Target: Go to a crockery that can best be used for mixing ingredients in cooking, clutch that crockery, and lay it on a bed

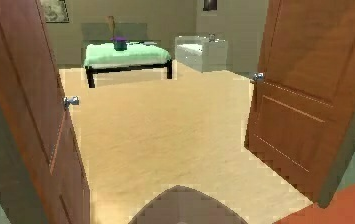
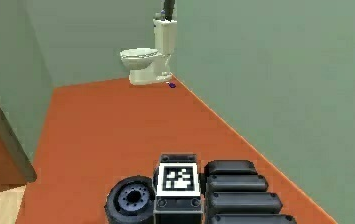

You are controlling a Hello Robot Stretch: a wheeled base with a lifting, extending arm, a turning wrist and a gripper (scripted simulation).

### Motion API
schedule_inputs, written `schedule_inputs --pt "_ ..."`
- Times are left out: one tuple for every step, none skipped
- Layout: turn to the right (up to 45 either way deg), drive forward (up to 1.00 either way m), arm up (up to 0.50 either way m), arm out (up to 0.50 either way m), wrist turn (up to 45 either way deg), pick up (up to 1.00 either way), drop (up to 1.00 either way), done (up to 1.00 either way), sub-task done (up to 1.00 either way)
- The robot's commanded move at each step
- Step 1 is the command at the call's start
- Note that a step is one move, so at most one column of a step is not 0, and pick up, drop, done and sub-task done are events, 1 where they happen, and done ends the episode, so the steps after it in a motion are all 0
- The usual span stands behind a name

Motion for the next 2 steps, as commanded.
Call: schedule_inputs --pt "0.0 0.25 0.00 0.00 0.0 0.00 0.00 0.00 0.00" --pt "3.0 0.00 0.00 0.00 0.0 0.00 0.00 0.00 0.00"
